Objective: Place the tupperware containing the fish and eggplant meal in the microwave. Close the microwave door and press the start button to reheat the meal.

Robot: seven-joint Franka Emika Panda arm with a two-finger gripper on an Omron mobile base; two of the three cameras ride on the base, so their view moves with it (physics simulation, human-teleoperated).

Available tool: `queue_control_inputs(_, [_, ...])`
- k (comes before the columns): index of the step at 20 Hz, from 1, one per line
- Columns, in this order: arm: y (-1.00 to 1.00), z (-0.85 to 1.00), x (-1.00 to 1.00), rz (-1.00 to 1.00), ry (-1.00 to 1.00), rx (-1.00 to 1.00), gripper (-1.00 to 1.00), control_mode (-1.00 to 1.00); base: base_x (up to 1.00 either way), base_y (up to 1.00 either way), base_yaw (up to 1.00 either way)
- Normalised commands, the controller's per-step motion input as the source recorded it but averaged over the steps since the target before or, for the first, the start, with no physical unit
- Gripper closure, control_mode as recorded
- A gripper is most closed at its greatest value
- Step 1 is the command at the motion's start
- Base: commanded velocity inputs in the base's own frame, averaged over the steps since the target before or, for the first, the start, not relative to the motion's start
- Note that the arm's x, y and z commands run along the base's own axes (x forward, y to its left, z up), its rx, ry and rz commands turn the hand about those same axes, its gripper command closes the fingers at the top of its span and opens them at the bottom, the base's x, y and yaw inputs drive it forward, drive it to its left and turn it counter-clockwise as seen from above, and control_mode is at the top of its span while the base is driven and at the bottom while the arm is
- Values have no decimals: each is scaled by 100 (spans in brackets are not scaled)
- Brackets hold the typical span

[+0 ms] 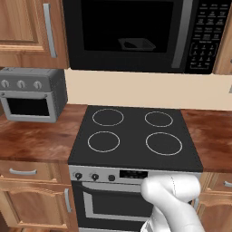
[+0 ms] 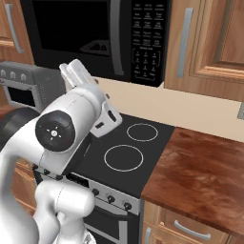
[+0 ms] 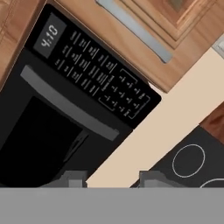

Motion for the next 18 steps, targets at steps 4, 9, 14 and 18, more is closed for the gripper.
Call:
queue_control_inputs(4, [-18,0,0,4,0,6,100,-100,0,0,0])
queue_control_inputs(9, [-1,0,0,7,0,8,100,-100,0,0,0])
queue_control_inputs(14, [0,0,7,10,1,2,100,-100,0,0,0])
queue_control_inputs(18, [0,0,18,6,5,0,100,-100,0,0,0])
